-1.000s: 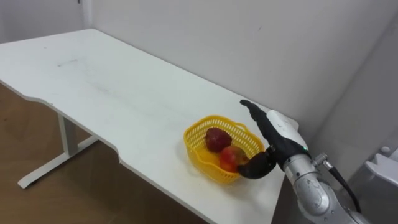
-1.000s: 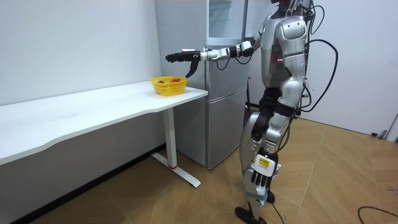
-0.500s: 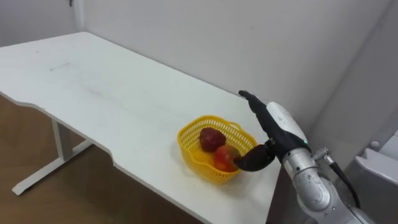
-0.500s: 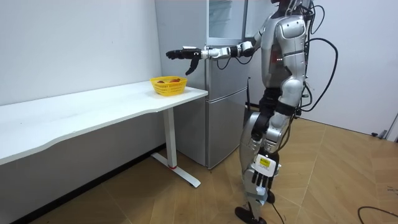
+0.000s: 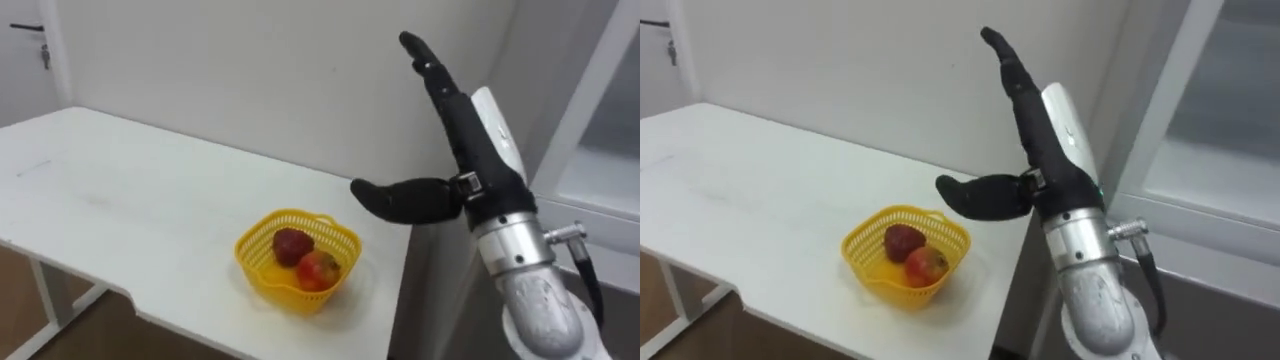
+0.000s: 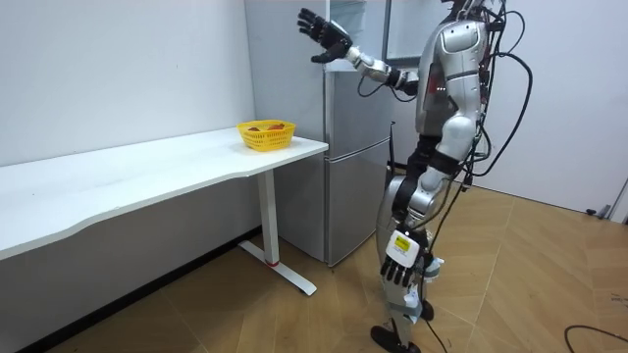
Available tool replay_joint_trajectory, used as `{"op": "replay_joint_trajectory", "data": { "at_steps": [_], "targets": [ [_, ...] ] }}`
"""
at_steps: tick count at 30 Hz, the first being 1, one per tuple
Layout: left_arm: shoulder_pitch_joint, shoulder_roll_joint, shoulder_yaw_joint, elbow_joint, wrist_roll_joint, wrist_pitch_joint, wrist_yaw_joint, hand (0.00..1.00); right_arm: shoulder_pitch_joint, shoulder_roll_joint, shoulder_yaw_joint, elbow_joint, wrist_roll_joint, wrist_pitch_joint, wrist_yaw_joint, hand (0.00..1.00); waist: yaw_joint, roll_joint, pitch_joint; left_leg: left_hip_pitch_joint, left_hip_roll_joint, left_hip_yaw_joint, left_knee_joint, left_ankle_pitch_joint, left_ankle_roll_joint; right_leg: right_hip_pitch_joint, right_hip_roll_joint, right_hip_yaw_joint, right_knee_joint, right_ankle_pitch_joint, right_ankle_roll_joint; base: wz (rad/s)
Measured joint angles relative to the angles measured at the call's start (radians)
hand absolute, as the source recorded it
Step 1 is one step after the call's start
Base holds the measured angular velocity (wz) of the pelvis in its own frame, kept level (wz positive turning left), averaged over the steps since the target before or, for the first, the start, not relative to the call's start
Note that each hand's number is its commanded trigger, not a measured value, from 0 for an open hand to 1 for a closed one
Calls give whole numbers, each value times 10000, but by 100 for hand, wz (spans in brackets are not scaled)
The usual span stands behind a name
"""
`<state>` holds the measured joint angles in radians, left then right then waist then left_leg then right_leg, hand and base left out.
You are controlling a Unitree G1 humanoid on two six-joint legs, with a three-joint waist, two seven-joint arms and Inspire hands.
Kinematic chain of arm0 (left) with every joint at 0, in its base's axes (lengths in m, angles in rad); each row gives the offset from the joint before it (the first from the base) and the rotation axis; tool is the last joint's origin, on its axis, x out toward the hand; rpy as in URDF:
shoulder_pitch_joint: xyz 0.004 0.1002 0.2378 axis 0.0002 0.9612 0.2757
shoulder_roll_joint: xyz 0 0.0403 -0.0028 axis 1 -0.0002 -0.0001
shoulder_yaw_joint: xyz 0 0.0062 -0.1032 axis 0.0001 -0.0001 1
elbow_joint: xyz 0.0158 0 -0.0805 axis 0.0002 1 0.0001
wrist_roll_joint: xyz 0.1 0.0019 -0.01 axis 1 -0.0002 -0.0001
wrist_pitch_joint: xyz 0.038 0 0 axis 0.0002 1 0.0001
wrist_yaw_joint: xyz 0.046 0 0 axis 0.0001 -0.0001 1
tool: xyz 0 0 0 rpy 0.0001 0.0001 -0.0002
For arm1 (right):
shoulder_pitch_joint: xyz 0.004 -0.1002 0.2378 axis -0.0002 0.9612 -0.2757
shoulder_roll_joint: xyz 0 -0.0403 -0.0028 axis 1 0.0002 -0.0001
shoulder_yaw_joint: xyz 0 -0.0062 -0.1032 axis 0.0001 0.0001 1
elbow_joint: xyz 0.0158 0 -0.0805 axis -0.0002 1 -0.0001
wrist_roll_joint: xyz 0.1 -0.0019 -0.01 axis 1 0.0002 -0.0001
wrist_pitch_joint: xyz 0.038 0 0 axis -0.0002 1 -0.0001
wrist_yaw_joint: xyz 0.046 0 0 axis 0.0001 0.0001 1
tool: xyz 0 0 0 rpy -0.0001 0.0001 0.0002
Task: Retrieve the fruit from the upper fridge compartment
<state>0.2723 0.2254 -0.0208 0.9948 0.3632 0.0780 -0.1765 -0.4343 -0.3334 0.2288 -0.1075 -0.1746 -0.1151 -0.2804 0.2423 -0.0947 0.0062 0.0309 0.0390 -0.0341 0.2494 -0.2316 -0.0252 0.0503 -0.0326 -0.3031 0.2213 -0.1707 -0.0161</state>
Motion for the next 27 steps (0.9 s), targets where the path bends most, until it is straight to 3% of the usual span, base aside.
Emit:
{"op": "replay_joint_trajectory", "data": {
  "at_steps": [2, 5, 9, 14, 20, 27],
  "targets": [
    [41, -107, -16, 127, 0, -136, 21, 0, 605, 51, -259, -717, -110, -210, -1, 0, -406, 128, 26, 93, 8, 116, -63, 3, 3, -4, 4, 103, 15, 30, -12, -15],
    [130, -163, 0, 194, -8, -264, 193, 0, 1592, 80, -655, -1654, -164, -505, -17, 0, -718, 284, -48, 206, 29, 309, -123, 2, 4, -21, 44, 346, -4, 31, -10, -20],
    [215, -171, 3, 335, -196, -578, 517, 0, 2534, 160, -1032, -2425, -65, -861, -269, 0, -1051, 452, -49, 416, 45, 602, -285, 3, 11, -22, 66, 626, 20, 29, 7, -24],
    [228, -260, 92, 867, -197, -805, 784, 0, 3871, 769, -1607, -2568, -281, -1368, -787, 0, -1541, 547, -74, 682, 97, 913, -473, 3, 14, -4, 153, 950, -15, 31, 14, -17],
    [233, -475, -44, 1339, -218, -858, 1002, 0, 4437, 858, -1902, -2359, -259, -1615, -1423, 0, -2094, 748, -79, 709, 121, 1138, -543, 0, 16, -117, 189, 1157, 16, 31, 14, -11],
    [91, -524, -299, 1255, -443, -858, 1083, 0, 5051, 873, -2334, -1668, 98, -1811, -2073, 0, -2204, 892, -25, 678, 136, 1208, -549, -2, 14, -178, 229, 1295, -24, 28, 18, -3]
  ]
}}
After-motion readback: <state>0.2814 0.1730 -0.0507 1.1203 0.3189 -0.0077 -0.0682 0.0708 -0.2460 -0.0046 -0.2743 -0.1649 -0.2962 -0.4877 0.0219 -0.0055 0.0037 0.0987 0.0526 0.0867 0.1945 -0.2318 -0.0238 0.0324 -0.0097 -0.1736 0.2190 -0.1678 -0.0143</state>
